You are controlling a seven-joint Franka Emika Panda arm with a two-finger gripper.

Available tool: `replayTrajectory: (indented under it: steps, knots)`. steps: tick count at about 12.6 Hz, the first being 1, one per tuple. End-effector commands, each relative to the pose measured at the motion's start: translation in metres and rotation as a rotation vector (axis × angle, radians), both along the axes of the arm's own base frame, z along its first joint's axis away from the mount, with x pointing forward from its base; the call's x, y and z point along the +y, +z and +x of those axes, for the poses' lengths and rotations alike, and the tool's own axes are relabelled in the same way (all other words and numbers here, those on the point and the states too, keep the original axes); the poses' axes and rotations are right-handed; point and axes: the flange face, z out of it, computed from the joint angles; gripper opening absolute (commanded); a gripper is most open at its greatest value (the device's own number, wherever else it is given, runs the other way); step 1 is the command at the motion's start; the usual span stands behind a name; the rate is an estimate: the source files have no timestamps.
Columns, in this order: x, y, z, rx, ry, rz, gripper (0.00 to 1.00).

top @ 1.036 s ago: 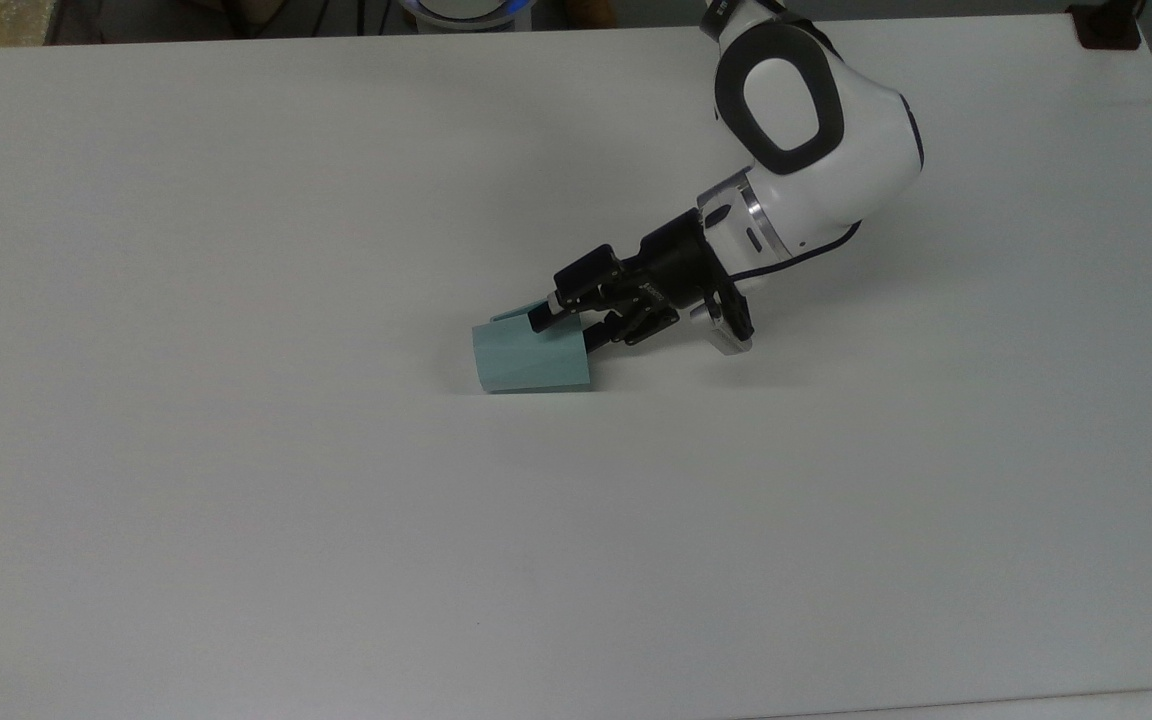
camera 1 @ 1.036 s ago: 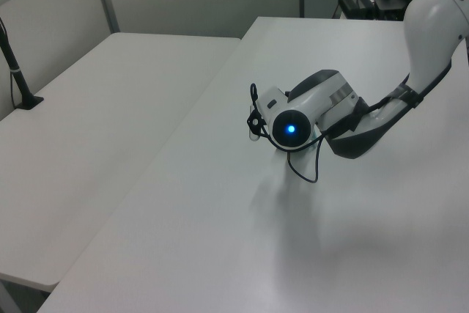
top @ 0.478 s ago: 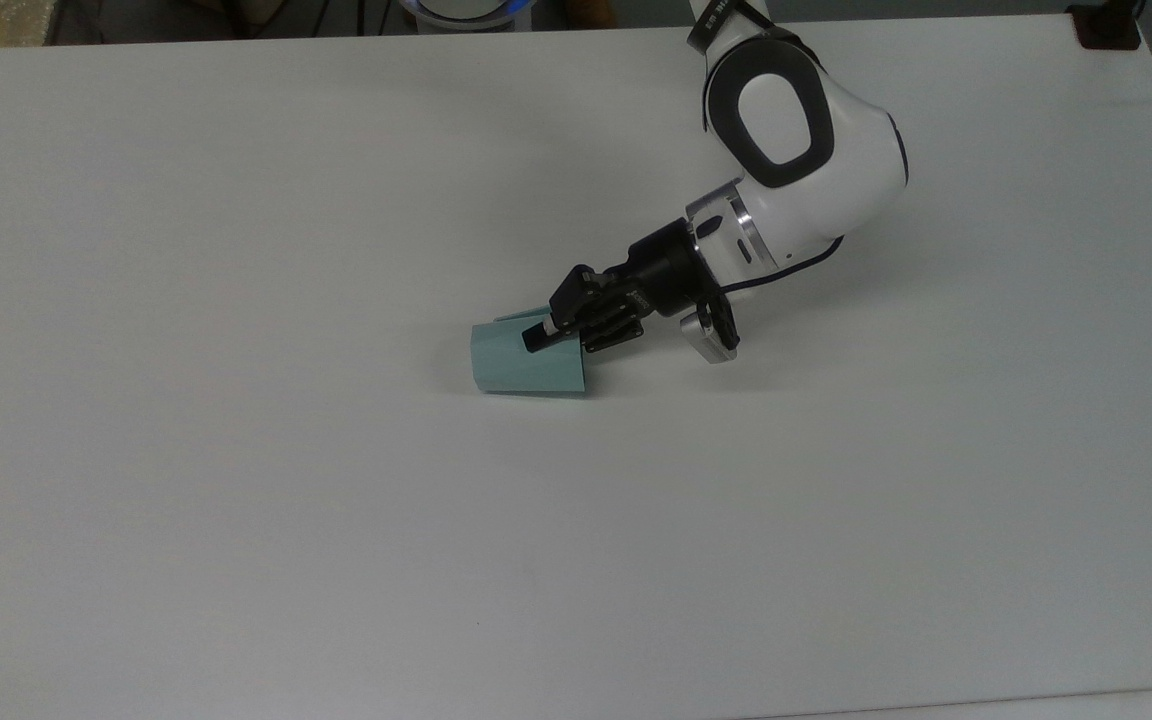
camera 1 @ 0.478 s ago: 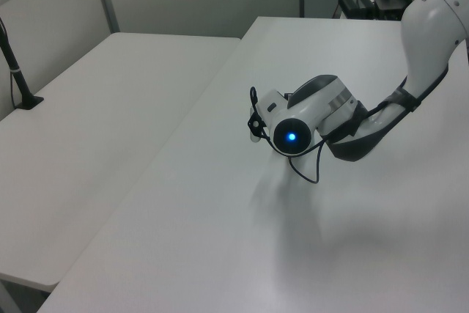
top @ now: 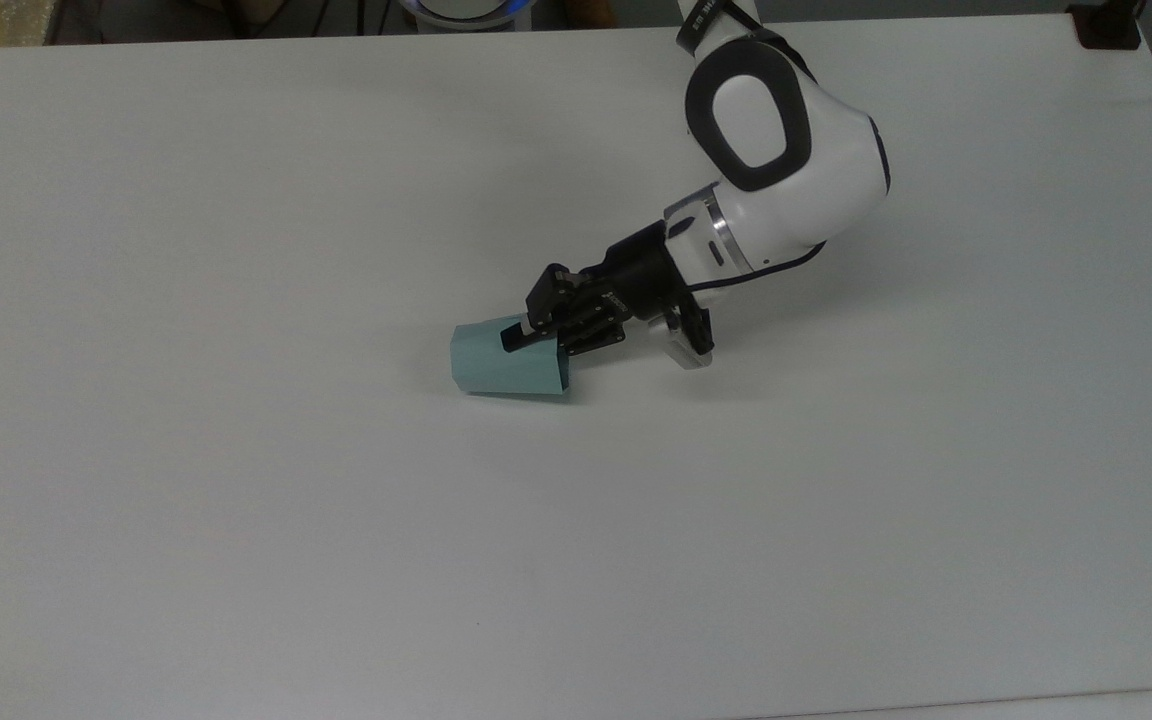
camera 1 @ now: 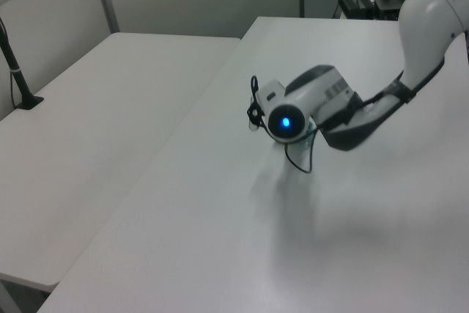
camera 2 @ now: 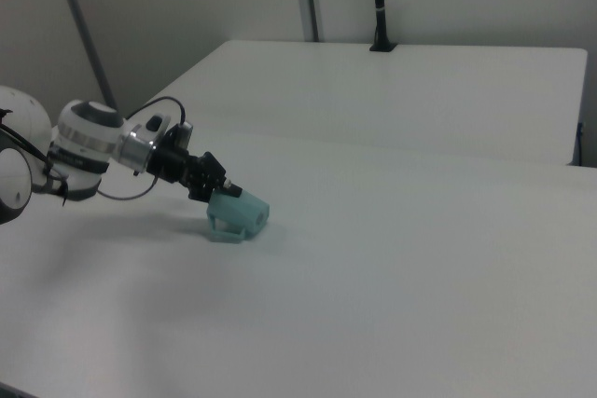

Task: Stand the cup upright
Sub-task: 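Lift and rotate the gripped cup so its base faces the table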

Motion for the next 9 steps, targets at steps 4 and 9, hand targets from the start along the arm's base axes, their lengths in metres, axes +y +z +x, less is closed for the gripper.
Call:
replayTrajectory:
  steps: [4,9]
  knots:
    - [-0.046,0.123,0.003,-0.067,-0.156,0.343,0.0]
    - [-0.09,0.163,0.005,-0.046,-0.263,0.549,0.0]
